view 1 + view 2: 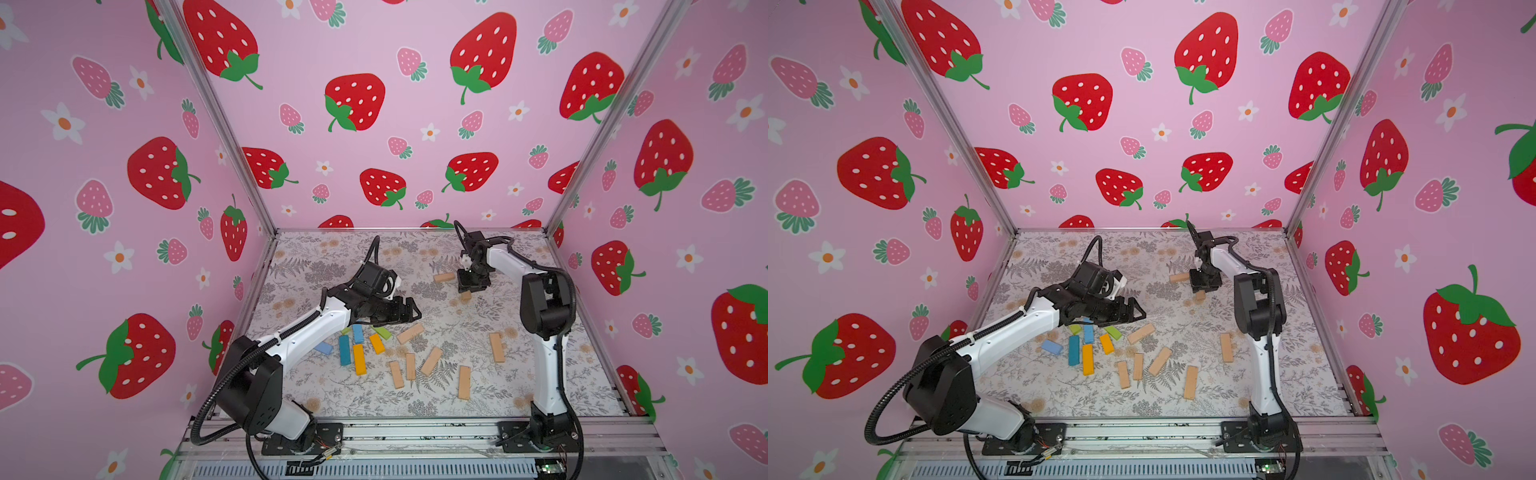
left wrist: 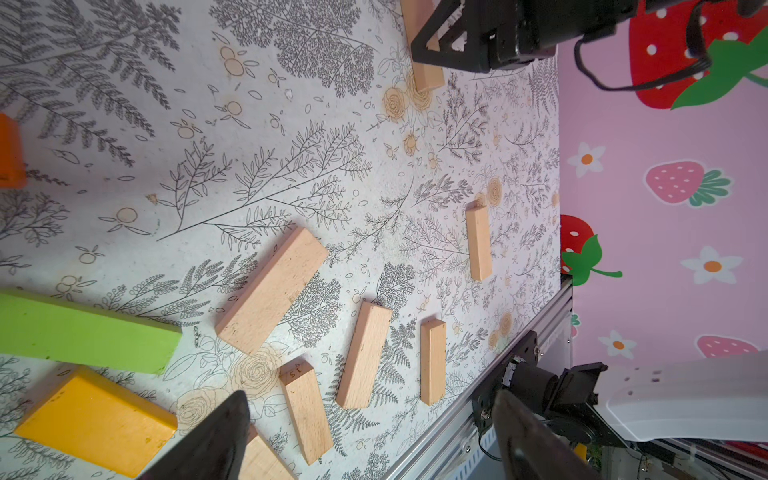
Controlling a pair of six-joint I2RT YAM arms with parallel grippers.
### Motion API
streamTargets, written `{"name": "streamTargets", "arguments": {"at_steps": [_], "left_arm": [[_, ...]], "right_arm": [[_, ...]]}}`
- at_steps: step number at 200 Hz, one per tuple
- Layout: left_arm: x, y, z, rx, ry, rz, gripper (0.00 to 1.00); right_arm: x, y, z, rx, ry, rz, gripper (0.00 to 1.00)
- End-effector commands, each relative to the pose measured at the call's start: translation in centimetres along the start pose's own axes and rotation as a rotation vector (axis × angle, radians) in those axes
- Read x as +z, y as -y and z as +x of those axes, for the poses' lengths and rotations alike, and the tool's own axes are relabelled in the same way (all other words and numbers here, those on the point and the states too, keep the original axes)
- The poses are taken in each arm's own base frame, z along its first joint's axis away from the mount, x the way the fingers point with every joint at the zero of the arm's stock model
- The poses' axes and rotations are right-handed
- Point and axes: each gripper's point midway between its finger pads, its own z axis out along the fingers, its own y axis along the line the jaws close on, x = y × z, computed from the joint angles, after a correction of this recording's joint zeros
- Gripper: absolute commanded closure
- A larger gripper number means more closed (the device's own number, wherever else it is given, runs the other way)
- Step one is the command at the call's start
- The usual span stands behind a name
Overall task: Assemble a giraffe with building blocks
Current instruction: Assemble the building block at the center of the board.
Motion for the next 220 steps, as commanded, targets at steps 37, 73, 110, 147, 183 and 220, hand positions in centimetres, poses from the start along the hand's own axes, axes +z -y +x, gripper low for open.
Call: {"name": "streamTargets", "arguments": {"at_steps": [37,73,110,147,183,220], "left_arm": [[-1.3,0.8,-0.8,0.014,0.034,0.035,0.07],[-1.1,0.5,-0.6,0.009,0.028,0.033,0.07],[-0.8,0.2,-0.4,0.003,0.02,0.032,0.07],[-0.6,0.2,-0.6,0.001,0.017,0.031,0.07],[-0.4,0.0,-0.8,-0.002,0.015,0.032,0.07],[-0.4,0.0,-0.9,-0.004,0.011,0.033,0.07]], "right_arm": [[-0.7,0.4,2.4,0.006,-0.067,0.005,0.44],[-0.2,0.7,4.1,0.013,-0.099,0.008,0.53],[0.3,0.7,4.0,0.009,-0.097,0.0,0.66],[0.3,0.5,2.8,0.006,-0.086,-0.01,0.74],[0.4,0.4,1.9,0.02,-0.077,-0.014,0.75],[0.8,0.4,1.3,0.027,-0.079,-0.014,0.76]]}}
